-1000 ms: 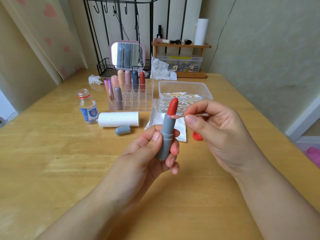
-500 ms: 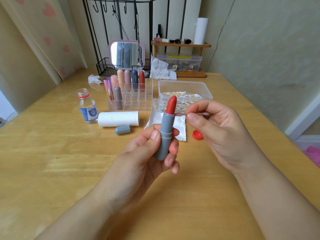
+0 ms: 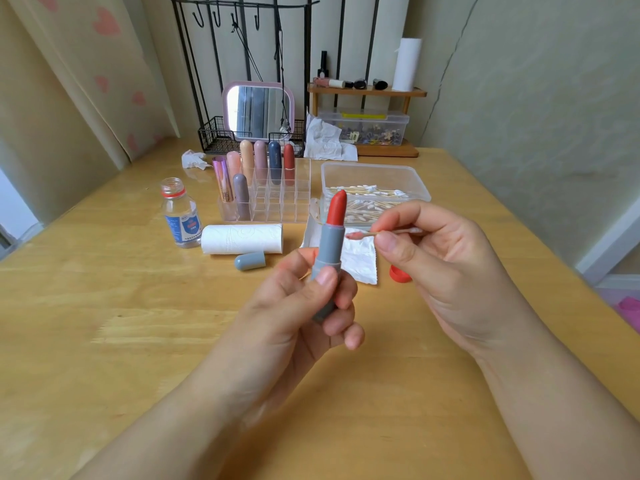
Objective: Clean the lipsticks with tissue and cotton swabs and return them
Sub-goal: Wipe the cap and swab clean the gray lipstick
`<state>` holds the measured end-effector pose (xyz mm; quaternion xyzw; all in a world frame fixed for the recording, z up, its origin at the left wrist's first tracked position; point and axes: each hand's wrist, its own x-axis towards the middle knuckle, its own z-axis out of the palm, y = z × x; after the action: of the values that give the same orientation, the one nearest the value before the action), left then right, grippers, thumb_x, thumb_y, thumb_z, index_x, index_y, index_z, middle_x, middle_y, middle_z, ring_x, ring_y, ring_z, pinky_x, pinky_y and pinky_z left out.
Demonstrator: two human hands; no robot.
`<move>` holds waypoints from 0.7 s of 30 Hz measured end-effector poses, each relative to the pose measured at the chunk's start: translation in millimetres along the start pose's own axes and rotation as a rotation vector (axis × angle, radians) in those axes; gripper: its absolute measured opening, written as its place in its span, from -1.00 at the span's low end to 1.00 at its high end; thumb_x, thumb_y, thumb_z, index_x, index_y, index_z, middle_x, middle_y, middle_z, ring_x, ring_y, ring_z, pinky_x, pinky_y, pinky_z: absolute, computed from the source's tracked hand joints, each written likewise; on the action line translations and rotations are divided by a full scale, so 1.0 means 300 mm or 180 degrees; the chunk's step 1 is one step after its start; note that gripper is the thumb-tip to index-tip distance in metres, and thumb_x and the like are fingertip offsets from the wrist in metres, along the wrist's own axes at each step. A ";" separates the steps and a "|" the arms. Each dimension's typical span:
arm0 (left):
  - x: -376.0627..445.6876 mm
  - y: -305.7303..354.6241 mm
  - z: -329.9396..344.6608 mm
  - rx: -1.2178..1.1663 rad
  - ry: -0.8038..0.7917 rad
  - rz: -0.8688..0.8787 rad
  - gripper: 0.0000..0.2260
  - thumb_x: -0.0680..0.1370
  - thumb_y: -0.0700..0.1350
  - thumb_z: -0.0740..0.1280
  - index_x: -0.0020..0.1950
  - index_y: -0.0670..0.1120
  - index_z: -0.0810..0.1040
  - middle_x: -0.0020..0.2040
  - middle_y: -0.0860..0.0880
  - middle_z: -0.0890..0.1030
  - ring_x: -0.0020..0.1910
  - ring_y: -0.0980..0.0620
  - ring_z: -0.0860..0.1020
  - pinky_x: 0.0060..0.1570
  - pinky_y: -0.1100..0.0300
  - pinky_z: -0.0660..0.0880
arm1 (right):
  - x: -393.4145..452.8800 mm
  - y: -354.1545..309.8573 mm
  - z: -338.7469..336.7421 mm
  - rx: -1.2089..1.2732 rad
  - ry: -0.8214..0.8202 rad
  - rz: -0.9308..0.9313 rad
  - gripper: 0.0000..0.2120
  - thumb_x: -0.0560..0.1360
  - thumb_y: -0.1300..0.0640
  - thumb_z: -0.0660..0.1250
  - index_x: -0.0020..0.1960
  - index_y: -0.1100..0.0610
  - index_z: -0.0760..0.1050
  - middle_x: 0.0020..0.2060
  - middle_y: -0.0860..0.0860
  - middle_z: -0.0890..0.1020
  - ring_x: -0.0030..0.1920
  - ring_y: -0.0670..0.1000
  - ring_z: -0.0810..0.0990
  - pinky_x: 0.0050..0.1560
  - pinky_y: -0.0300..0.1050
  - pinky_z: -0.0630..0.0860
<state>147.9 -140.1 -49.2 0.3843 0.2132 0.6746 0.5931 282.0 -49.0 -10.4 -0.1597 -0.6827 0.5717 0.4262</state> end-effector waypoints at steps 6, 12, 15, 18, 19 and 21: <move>0.003 -0.008 -0.005 0.0068 -0.0100 -0.0021 -0.76 0.47 -0.04 0.42 0.01 -0.14 0.47 -0.21 -0.10 0.50 -0.38 0.05 0.43 -0.31 0.12 0.49 | 0.000 0.002 0.001 -0.0308 0.0054 -0.0094 -0.85 0.38 0.18 0.36 -0.26 -0.06 0.61 -0.47 -0.11 0.39 -0.40 -0.14 0.32 -0.38 -0.37 0.32; -0.001 -0.002 0.003 0.0150 -0.0006 0.0020 -0.85 0.51 -0.07 0.37 0.01 -0.10 0.50 -0.24 -0.09 0.48 -0.42 0.06 0.39 -0.36 0.15 0.48 | -0.008 0.009 0.011 -0.0560 -0.0086 -0.0225 -0.98 0.36 0.06 0.42 -0.21 -0.04 0.60 -0.43 0.03 0.34 -0.34 0.01 0.34 -0.26 -0.14 0.37; -0.004 0.001 0.013 0.0261 0.0153 0.0033 -0.87 0.54 -0.09 0.30 0.00 -0.13 0.48 -0.26 -0.09 0.47 -0.44 0.06 0.37 -0.38 0.17 0.46 | -0.008 0.013 0.013 -0.0608 -0.0033 -0.0259 -0.98 0.37 0.06 0.42 -0.20 -0.02 0.60 -0.44 0.00 0.39 -0.33 0.04 0.36 -0.24 -0.09 0.39; -0.006 0.003 0.012 0.0287 0.0093 0.0074 -0.85 0.54 -0.08 0.30 0.02 -0.14 0.45 -0.25 -0.09 0.48 -0.43 0.06 0.38 -0.37 0.16 0.47 | -0.009 0.010 0.014 -0.0700 0.0055 -0.0351 -0.94 0.39 0.14 0.39 -0.21 -0.01 0.59 -0.47 -0.10 0.41 -0.34 -0.01 0.38 -0.24 -0.12 0.40; -0.006 0.004 0.010 0.0266 -0.0004 0.0108 -0.83 0.54 -0.06 0.34 0.03 -0.13 0.45 -0.24 -0.10 0.49 -0.43 0.06 0.39 -0.36 0.16 0.48 | -0.010 0.009 0.016 -0.0755 0.0061 -0.0399 -0.93 0.40 0.14 0.39 -0.21 -0.02 0.59 -0.48 -0.11 0.40 -0.34 -0.02 0.38 -0.25 -0.15 0.40; -0.006 0.009 0.006 0.0256 -0.0120 0.0132 -0.79 0.51 -0.02 0.36 0.04 -0.11 0.45 -0.23 -0.11 0.50 -0.43 0.06 0.41 -0.35 0.17 0.48 | -0.013 0.006 0.020 -0.0858 0.0050 -0.0474 -0.93 0.39 0.10 0.41 -0.20 -0.08 0.58 -0.48 0.01 0.39 -0.33 -0.01 0.39 -0.24 -0.19 0.41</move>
<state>147.7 -142.8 -46.5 0.4249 0.2209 0.6702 0.5670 279.1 -55.2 -13.4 -0.1688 -0.7598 0.4405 0.4474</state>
